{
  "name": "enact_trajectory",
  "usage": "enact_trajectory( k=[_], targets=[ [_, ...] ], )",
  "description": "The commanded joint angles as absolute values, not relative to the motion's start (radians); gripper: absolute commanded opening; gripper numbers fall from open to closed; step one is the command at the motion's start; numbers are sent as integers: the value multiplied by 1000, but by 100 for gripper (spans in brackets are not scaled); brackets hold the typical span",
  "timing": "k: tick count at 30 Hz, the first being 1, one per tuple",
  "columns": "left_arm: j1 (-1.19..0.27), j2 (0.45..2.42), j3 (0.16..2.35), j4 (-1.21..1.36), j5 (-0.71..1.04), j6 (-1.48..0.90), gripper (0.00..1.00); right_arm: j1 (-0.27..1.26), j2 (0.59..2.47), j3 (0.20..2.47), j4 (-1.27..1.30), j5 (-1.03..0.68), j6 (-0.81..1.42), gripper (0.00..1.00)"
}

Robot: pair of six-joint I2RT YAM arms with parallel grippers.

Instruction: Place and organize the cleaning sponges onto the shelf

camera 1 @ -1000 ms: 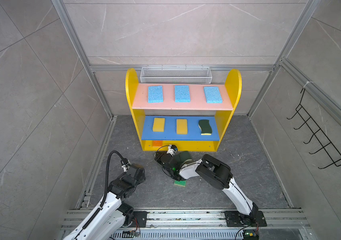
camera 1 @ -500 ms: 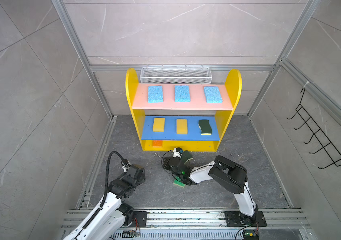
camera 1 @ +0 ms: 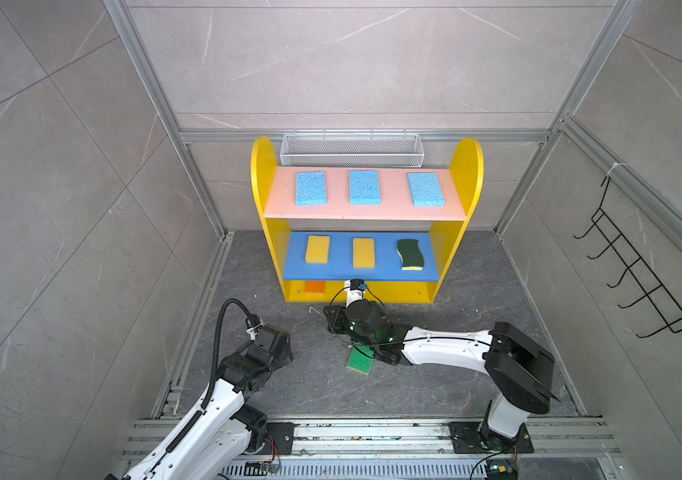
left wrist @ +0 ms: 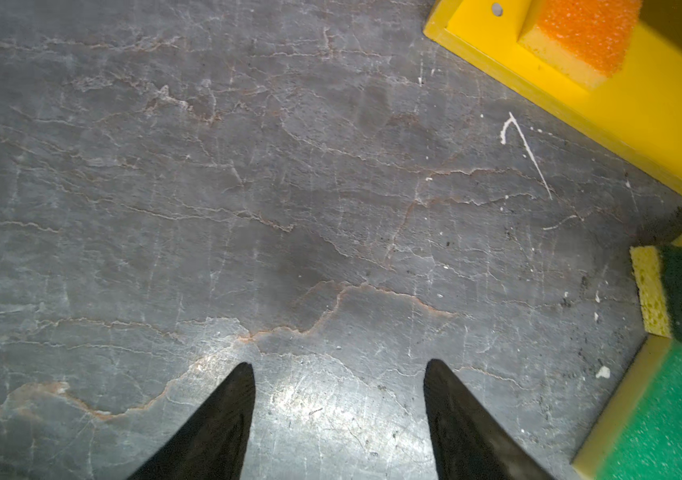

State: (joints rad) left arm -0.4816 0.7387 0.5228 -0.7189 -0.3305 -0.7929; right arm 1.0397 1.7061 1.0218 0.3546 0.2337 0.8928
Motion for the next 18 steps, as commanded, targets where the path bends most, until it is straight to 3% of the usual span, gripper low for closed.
enact_trajectory(
  k=[1,7,15,16,17,18],
  targets=[
    [-477,728,563,-708,-266,-704,69,1033,1600,950,213,277,867,30],
    [-482,648,559,-696,-213,-669,70,976,1401,817,80,285,893,44],
    [-495,713,579,-703,-170,-668,72,947,1159,700,-128,336,917,55],
    [-502,727,586,-701,-170,-668,72,945,1133,684,-157,347,932,59],
    [-509,738,592,-699,-170,-664,72,944,1111,671,-175,353,945,80],
    [-521,752,602,-698,-180,-663,73,938,1087,654,-194,354,956,86]
  ],
)
